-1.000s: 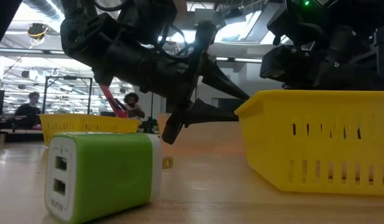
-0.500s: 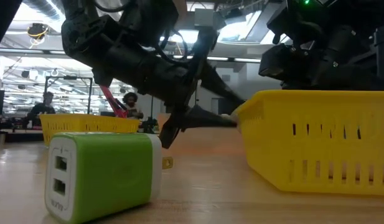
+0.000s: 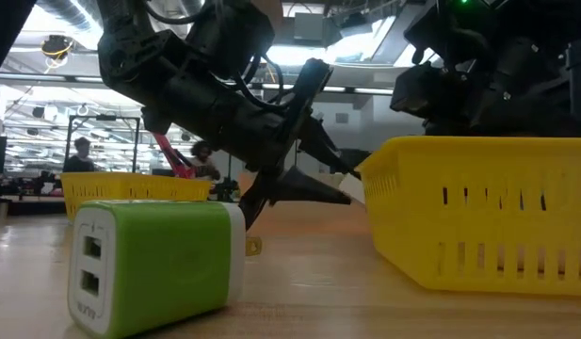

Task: Pick and place items into bin
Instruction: Put the card reader box into the orange bin

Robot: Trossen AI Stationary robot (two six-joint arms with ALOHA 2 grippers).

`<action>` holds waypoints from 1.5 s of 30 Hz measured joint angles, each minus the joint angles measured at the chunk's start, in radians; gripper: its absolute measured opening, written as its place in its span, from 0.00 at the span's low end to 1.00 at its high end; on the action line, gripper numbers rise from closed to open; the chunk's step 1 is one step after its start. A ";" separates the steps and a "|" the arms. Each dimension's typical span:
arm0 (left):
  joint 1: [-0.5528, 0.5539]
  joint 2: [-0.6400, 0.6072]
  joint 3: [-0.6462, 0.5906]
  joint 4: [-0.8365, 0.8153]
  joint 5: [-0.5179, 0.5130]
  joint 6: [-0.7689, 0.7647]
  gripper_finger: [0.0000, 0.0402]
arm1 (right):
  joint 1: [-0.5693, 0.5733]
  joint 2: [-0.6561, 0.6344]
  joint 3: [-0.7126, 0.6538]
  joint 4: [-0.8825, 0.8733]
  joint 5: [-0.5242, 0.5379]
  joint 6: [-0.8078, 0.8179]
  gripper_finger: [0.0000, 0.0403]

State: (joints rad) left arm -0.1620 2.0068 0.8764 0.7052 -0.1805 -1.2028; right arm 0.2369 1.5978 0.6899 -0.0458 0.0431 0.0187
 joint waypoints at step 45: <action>-0.164 -0.432 -0.147 -0.240 -0.568 0.610 0.09 | 0.075 -0.481 -0.302 0.322 0.188 0.083 0.00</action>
State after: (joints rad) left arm -0.3262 1.5745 0.7293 0.4650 -0.7489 -0.5923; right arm 0.3122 1.1164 0.3876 0.2766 0.2315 0.1013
